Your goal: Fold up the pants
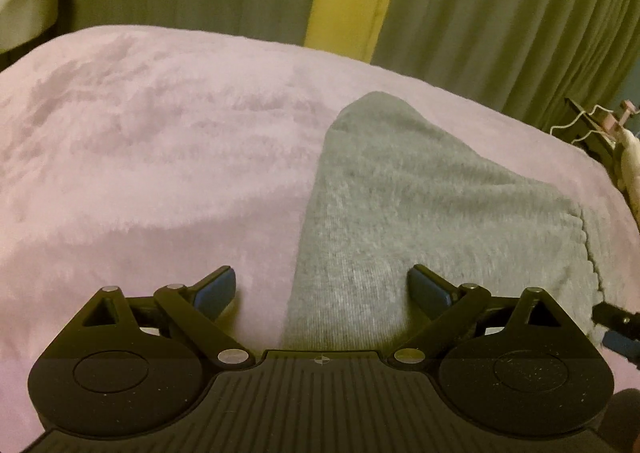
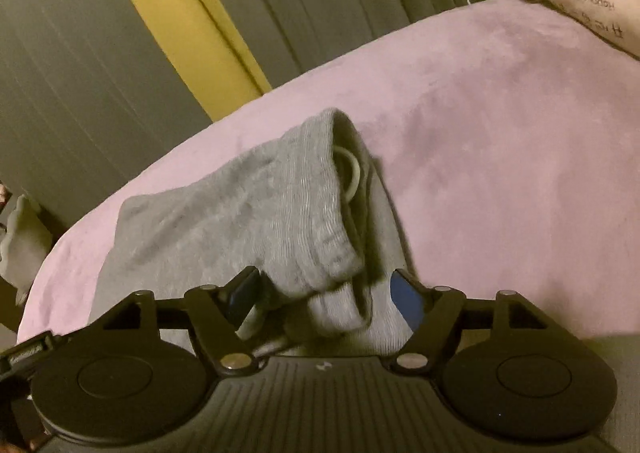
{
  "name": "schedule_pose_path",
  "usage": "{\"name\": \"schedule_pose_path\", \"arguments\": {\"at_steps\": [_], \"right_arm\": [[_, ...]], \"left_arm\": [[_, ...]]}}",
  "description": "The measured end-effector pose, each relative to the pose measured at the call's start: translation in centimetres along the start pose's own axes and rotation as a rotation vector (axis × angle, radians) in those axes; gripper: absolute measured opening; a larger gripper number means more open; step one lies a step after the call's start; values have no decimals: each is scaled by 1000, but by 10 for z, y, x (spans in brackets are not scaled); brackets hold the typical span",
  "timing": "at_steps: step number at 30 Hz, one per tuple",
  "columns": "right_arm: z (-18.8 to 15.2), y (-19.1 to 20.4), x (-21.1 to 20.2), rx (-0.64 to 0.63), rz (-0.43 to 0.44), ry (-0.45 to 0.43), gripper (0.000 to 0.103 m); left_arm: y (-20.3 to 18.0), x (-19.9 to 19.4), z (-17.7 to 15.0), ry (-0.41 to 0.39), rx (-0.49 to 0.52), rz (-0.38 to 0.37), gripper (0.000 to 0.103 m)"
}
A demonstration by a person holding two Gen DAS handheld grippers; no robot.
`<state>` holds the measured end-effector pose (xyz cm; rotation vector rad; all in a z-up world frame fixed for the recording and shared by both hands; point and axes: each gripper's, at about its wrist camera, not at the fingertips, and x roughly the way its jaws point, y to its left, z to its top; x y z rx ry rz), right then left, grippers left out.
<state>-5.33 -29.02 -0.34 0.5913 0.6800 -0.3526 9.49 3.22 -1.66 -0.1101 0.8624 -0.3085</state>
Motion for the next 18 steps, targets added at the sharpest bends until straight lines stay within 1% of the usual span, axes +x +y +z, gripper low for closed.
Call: {"name": "schedule_pose_path", "arguments": {"at_steps": [2,3,5,6,8,10,13,14,15,16,17,18], "right_arm": [[-4,4,-1,-10,12,37,77],[-4,4,-1,-10,2,48,79],[-6,5,-3,-4,3,45,84],[-5,6,0,3,11,52,88],[-4,6,9,18,23,76,89],[-3,-1,23,55,47,74,92],[-3,-10,37,159,115,77,92],[-2,-13,39,194,132,78,86],[-1,-15,41,219,130,78,78],[1,-15,42,222,121,82,56],[4,-16,40,214,134,73,52],[5,-15,35,206,142,57,44]], "left_arm": [[1,1,0,3,-2,-1,97],[0,0,-1,2,-5,-1,97],[2,1,-1,7,-14,-5,97],[2,2,-1,9,-17,-7,98],[3,2,0,11,-20,-9,98],[3,3,-1,12,-20,-9,98],[3,3,-1,12,-19,-4,98],[4,3,-1,10,-19,-4,98],[3,3,-2,10,-17,-5,98],[3,3,-2,10,-15,-3,99],[3,3,-2,9,-14,-1,99],[3,2,-3,6,-14,2,99]]}}
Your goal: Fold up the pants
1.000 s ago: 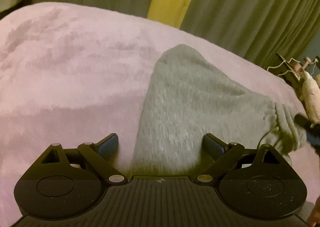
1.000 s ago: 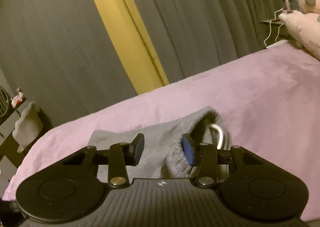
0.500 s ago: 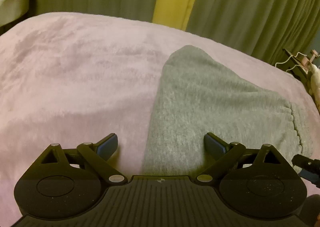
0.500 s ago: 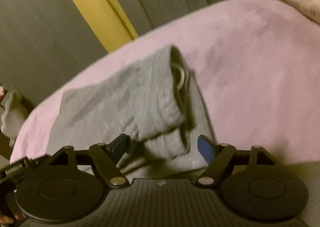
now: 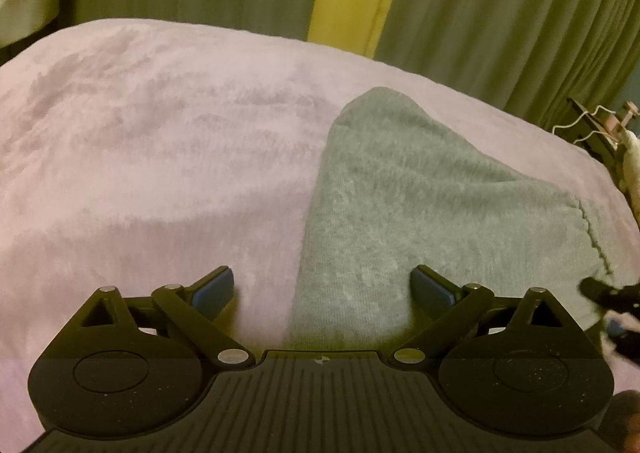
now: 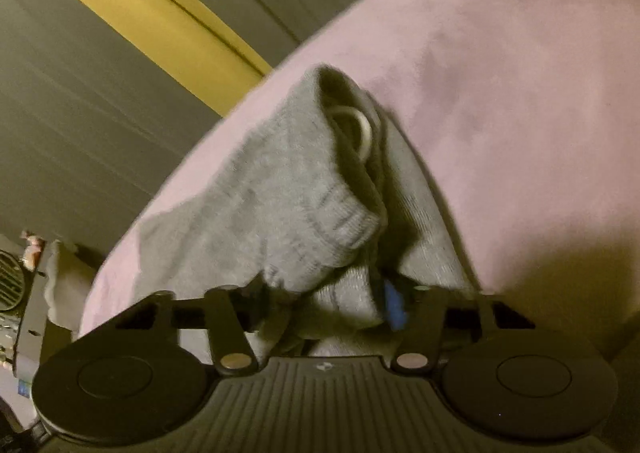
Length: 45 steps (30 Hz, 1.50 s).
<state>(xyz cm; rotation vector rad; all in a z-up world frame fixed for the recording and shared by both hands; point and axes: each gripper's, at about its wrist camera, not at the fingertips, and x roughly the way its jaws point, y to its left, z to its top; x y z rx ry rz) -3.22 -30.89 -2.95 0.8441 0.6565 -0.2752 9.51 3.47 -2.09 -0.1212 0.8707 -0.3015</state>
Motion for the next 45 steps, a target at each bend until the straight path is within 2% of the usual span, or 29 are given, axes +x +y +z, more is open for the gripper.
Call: {"name": "schedule_pose_path", "arguments": {"at_steps": [2,5,8,9,10,11,12,14,16,18,19,21,23,24,25,26,27,28,30,32,34,37,39,40,41,42,43,44,45], "right_arm": [[0,11,-16,-75,2,-54,33],[-1,22,-29,-208,-49,-88,33],[-4,18,-8,-328,-153,33,49],[-1,17,-11,-346,-132,32,64],[3,17,-18,-351,-124,10,75],[9,17,-28,-359,-144,-43,92],[14,16,-35,-369,-155,-96,101],[27,15,-39,-390,-119,-143,100],[40,13,-26,-393,-58,-74,100],[55,9,2,-382,-39,30,100],[60,5,17,-367,-21,80,100],[73,-9,45,-302,-10,172,100],[81,-26,76,-185,83,297,101],[83,-32,82,-137,118,290,101],[83,-33,82,-110,150,271,101],[84,-34,88,-81,182,270,95],[83,-33,90,-69,177,270,70],[82,-28,94,-85,160,268,67],[77,-13,93,-172,102,256,58],[73,6,83,-250,75,233,55],[75,22,72,-283,92,191,54],[81,45,64,-322,141,126,53],[87,63,62,-354,157,76,52],[92,69,63,-360,157,59,52],[98,75,68,-364,150,43,53],[104,77,75,-361,137,24,56],[113,78,85,-349,121,14,58],[121,77,100,-346,101,25,67],[124,77,114,-362,45,38,77]], "left_arm": [[0,-3,-1,-17,3,24,99],[0,-12,5,-58,49,67,98],[-4,-14,19,-75,156,56,99],[-5,-12,23,-76,191,34,99],[-6,-9,28,-72,224,14,100],[-8,-3,33,-59,244,-3,100],[-10,4,38,-34,258,-33,100],[-15,22,47,32,271,-89,100],[-21,39,53,95,294,-145,100],[-26,55,55,150,319,-175,100],[-26,63,58,176,325,-219,100],[-21,80,64,221,285,-282,100],[-14,104,69,293,207,-336,100],[-10,118,71,325,142,-359,101],[-9,125,73,325,100,-365,101],[-11,128,75,307,79,-366,97],[-17,127,77,284,88,-355,87],[-26,122,78,257,128,-335,64],[-39,115,77,229,189,-301,52],[-42,106,79,212,193,-288,43],[-39,93,85,175,157,-308,39],[-43,72,104,88,161,-314,36],[-42,70,120,66,138,-308,36],[-39,72,127,55,116,-292,37],[-38,79,135,51,111,-274,43],[-36,87,139,57,122,-244,50],[-35,96,142,76,133,-182,62],[-34,102,144,91,146,-96,63],[-32,103,144,87,162,-3,64]]}}
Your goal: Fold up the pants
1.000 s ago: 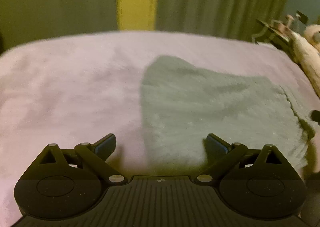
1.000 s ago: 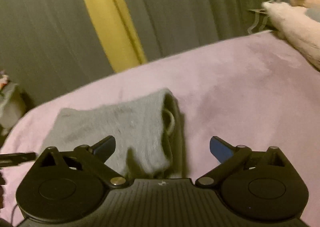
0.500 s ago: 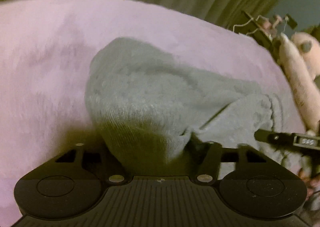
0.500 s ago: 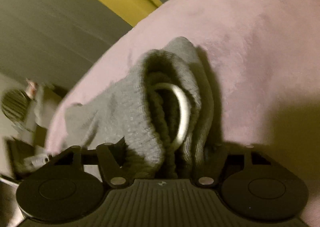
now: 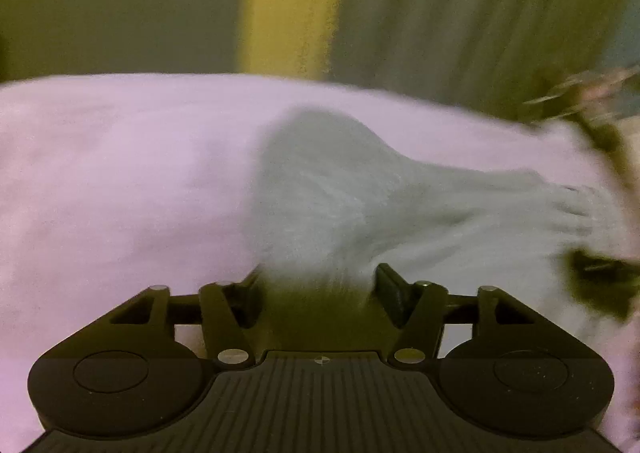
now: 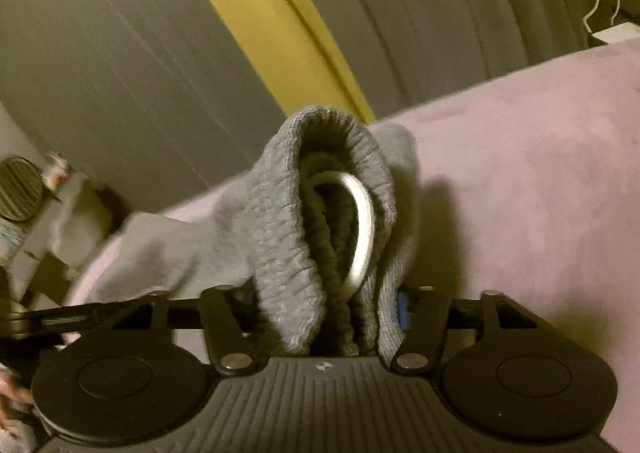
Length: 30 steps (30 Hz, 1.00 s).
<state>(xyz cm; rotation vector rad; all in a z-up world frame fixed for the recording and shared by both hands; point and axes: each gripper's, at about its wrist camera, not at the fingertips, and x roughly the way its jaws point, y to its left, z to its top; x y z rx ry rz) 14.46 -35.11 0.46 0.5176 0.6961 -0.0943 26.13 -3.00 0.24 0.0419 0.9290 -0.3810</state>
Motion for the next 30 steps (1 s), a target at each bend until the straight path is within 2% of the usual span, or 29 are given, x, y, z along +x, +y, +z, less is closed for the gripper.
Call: {"name": "schedule_pose_path", "arguments": {"at_steps": [1,2,4,5,6,8,10,11,13,14,15,16,17,19,21,22,24,26,30], "right_arm": [[3,1,7,-23,-116,16,77],[4,3,6,-62,-208,-9,77],[0,16,-11,-131,-325,-103,81],[-5,20,-21,-140,-322,-138,82],[-10,25,-30,-132,-275,-161,81],[-21,39,-44,-99,-119,-184,80],[-35,57,-49,-125,-29,-208,65],[-40,64,-48,-139,-3,-207,48],[-54,71,-33,-150,-3,-156,44],[-61,66,-24,-152,-39,-110,41],[-69,58,-14,-165,-95,-51,30],[-77,57,-8,-187,-118,-10,28],[-84,58,-10,-223,-128,-9,27],[-87,71,-24,-271,-134,-41,36],[-99,68,-54,-273,-142,-70,98],[-105,63,-69,-266,-152,-80,101],[-124,69,-84,-279,-142,-84,101],[-135,72,-82,-297,-147,-40,101],[-164,76,-80,-284,-187,54,101]], "left_arm": [[3,-1,-3,-12,20,70,74],[7,-6,-9,-30,32,114,86],[13,-21,-25,-87,12,147,93],[15,-27,-33,-99,-12,122,94],[15,-33,-39,-99,-38,83,94],[1,-34,-47,-100,-75,4,95],[-10,-32,-57,-80,-56,-37,96],[-13,-28,-63,-58,-30,-30,96],[-18,-16,-71,-4,-10,27,98],[-12,-16,-76,0,-36,36,98],[-4,-20,-79,-3,-64,34,98],[3,-26,-83,-12,-98,54,98],[11,-33,-88,-28,-120,80,98],[18,-50,-101,-65,-163,132,98],[23,-62,-117,-76,-217,159,98],[23,-67,-124,-61,-233,161,98],[16,-74,-136,-29,-234,137,98],[2,-79,-146,-3,-204,117,98],[-32,-86,-163,15,-87,147,98]]}}
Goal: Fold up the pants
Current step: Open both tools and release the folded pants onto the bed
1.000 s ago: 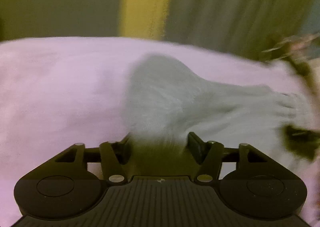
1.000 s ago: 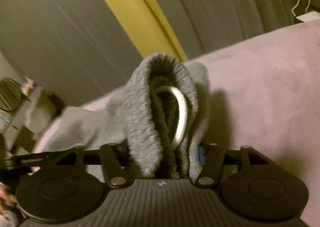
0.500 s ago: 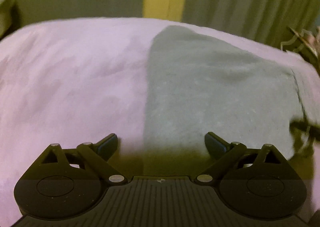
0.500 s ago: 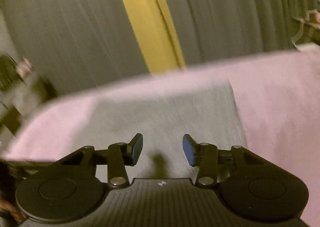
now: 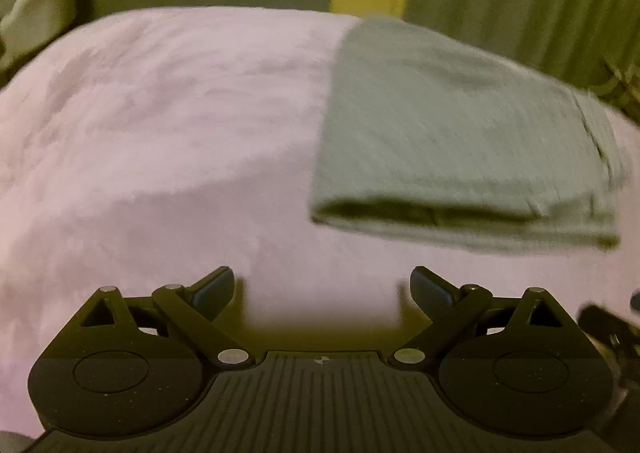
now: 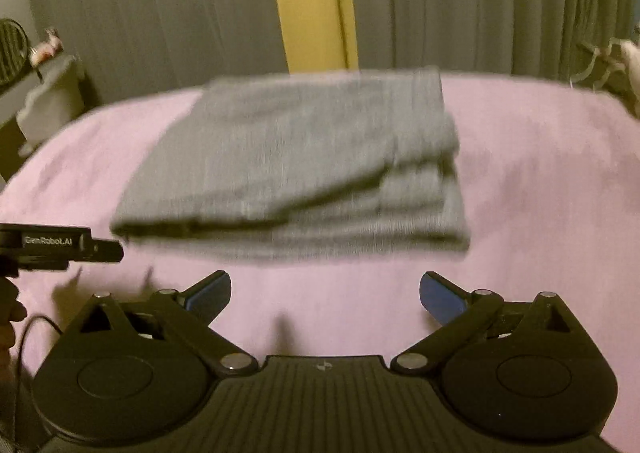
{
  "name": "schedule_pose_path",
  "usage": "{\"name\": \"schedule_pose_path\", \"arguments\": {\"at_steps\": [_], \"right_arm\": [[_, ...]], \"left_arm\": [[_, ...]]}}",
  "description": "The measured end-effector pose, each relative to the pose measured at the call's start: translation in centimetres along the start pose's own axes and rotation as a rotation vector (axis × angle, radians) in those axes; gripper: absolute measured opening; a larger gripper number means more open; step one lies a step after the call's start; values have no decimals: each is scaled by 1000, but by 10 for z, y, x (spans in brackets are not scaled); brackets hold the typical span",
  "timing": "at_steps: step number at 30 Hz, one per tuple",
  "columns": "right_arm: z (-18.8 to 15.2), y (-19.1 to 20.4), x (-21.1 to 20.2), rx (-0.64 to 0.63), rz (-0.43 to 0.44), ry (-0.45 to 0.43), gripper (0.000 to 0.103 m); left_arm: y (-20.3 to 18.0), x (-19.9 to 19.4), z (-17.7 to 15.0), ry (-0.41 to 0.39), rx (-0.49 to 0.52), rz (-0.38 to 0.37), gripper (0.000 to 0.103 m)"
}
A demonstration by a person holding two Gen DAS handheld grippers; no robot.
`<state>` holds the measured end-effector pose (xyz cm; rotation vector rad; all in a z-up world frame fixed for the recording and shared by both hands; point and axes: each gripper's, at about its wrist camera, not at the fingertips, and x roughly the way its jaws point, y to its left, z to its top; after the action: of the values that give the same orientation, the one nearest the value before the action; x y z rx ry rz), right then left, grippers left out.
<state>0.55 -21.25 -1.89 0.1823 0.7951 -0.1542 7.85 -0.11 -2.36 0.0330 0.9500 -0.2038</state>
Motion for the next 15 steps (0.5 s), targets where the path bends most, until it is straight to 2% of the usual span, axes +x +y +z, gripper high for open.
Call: {"name": "schedule_pose_path", "arguments": {"at_steps": [2,4,9,11,14,15], "right_arm": [[-10,-4,-9,0,-39,49,101],[-12,2,-16,-24,-62,46,101],[-4,14,-33,-44,-168,-16,101],[2,17,-21,-49,-208,33,101],[3,23,-4,-107,-259,166,101],[0,24,0,-114,-285,166,101]], "left_arm": [[-17,-2,-11,1,78,34,98],[-25,-7,-15,-6,124,69,98],[-25,-8,-11,-5,87,41,99],[-26,-7,-10,-11,79,46,100],[-32,-3,-10,-13,91,68,100],[-33,-1,-9,-17,95,66,100]]}}
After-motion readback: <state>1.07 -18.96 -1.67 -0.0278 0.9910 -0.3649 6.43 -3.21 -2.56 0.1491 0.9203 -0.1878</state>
